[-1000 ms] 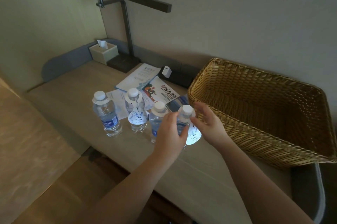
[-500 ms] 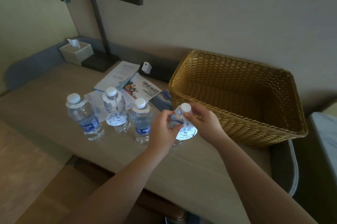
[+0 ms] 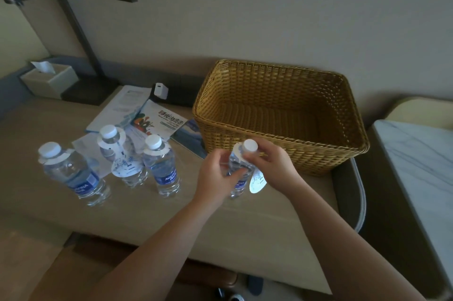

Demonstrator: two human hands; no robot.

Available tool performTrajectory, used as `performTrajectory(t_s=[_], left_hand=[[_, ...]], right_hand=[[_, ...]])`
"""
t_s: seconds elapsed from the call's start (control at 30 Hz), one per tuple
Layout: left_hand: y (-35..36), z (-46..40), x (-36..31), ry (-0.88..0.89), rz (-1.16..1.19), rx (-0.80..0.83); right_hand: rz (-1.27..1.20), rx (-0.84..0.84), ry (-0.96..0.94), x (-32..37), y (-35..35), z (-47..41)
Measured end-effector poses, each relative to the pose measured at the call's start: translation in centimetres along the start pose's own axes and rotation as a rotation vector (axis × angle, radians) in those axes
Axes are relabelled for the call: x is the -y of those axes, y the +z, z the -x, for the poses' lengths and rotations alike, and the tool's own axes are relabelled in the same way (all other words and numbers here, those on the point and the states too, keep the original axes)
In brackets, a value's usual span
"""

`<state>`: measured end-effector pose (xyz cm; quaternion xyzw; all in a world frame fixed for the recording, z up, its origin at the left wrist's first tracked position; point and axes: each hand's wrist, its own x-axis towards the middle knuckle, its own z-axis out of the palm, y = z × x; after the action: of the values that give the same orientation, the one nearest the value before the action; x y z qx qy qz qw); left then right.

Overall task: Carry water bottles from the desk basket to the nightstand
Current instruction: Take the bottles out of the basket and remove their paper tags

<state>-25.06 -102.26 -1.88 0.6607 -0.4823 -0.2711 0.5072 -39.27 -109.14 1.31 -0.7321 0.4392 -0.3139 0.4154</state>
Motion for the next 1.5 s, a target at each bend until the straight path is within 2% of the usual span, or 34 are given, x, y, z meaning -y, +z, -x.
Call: performTrajectory(t_s=[0.27,0.37,0.53,0.7,1.03,1.2,1.3,1.5], left_hand=[[0.4,-0.6,-0.3,-0.043,0.062,0.169],[0.4,-1.2,-0.6,0.015,0.04,0.244],[0.4,-1.6,0.3,-0.004,0.027,0.27],[0.2,-1.5,0.3,-0.03,0.008,0.258],[0.2,-1.3,0.0,-0.018,-0.016,0.227],[0.4,-1.1,0.0,0.001,-0.037,0.21],[0.7,-0.9,-0.1,0.016,-0.06,0.177],[1.1,-0.9,0.3,0.045,-0.089,0.127]], right_hand=[[0.015,0.079,0.037,-0.3,-1.8,-0.1],[0.038,0.069,0.116,-1.2,-3.0,0.5],[0.033,0.217,0.286,-3.2,-3.7,2.4],[-0.244,0.126,0.284,-3.1,-4.1,3.5],[-0.385,0.07,0.141,0.1,-4.4,3.2],[-0.485,-0.008,0.138,0.6,-3.7,3.0],[-0.496,-0.08,0.175,-0.3,-4.0,3.5],[-0.525,-0.236,0.387,-5.4,-5.5,7.1]])
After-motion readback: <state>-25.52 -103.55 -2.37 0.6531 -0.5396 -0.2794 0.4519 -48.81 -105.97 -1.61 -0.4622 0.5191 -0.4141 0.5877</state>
